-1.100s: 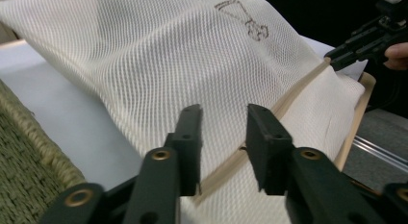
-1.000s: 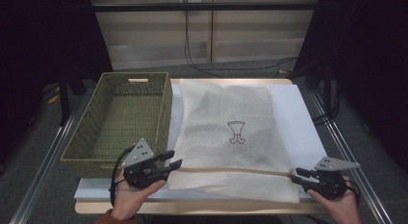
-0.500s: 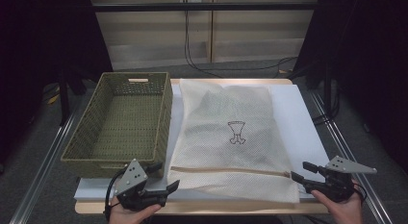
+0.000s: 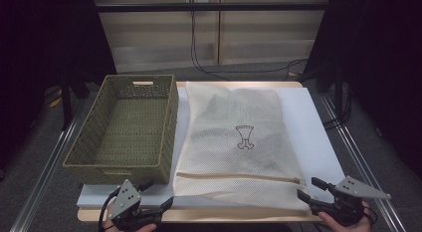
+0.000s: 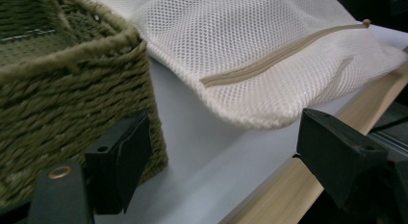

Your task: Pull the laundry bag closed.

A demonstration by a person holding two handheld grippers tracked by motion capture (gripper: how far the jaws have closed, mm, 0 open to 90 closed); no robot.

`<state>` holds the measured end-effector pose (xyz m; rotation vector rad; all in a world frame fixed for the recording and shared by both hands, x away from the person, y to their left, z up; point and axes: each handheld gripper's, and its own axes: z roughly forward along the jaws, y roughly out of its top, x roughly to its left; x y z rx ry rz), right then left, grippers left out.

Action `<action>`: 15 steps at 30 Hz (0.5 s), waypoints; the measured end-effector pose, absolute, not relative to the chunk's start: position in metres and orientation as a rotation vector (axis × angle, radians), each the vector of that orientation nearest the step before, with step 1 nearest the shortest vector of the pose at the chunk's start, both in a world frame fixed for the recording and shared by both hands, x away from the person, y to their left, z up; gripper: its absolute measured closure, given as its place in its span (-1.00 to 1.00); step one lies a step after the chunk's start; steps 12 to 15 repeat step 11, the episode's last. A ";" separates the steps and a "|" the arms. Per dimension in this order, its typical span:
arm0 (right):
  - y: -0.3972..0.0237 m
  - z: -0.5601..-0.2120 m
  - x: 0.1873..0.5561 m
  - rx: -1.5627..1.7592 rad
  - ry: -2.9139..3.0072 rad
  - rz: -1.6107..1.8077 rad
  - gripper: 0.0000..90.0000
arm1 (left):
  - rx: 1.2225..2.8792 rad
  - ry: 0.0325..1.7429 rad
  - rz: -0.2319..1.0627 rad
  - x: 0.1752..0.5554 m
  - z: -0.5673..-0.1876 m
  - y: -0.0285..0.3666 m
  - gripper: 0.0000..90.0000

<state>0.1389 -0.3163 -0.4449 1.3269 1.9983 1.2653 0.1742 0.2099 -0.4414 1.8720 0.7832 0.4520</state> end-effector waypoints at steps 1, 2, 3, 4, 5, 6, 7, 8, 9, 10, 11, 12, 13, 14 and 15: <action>-0.316 -0.446 0.136 1.332 1.985 1.270 -0.31 | 1.876 0.783 0.458 0.173 -0.443 0.211 -0.57; -0.318 -0.446 0.133 1.340 1.964 1.271 -0.31 | 1.874 0.793 0.467 0.173 -0.444 0.213 -0.57; -0.320 -0.446 0.129 1.348 1.942 1.264 -0.31 | 1.856 0.791 0.466 0.174 -0.444 0.213 -0.57; -0.321 -0.446 0.127 1.345 1.928 1.259 -0.30 | 1.854 0.787 0.466 0.176 -0.445 0.214 -0.57; -0.324 -0.446 0.124 1.345 1.912 1.255 -0.30 | 1.856 0.795 0.481 0.176 -0.445 0.213 -0.57; -0.326 -0.445 0.123 1.355 1.889 1.260 -0.29 | 1.851 0.793 0.473 0.178 -0.446 0.213 -0.57; -0.327 -0.445 0.122 1.371 1.864 1.269 -0.29 | 1.855 0.805 0.478 0.178 -0.446 0.212 -0.57; -0.330 -0.446 0.123 1.378 1.857 1.272 -0.28 | 1.840 0.816 0.479 0.179 -0.447 0.212 -0.57; -0.330 -0.446 0.124 1.397 1.854 1.288 -0.28 | 1.825 0.822 0.493 0.179 -0.446 0.212 -0.57; -0.331 -0.448 0.126 1.408 1.864 1.283 -0.28 | 1.826 0.830 0.497 0.180 -0.446 0.213 -0.57; -0.331 -0.449 0.127 1.412 1.877 1.283 -0.28 | 1.831 0.842 0.486 0.181 -0.447 0.213 -0.57; -0.331 -0.449 0.127 1.412 1.877 1.283 -0.28 | 1.831 0.842 0.486 0.181 -0.447 0.213 -0.57; -0.331 -0.449 0.127 1.412 1.877 1.283 -0.28 | 1.831 0.842 0.486 0.181 -0.447 0.213 -0.57; -0.331 -0.449 0.127 1.412 1.877 1.283 -0.28 | 1.831 0.842 0.486 0.181 -0.447 0.213 -0.57; -0.331 -0.449 0.127 1.412 1.877 1.283 -0.28 | 1.831 0.842 0.486 0.181 -0.447 0.213 -0.57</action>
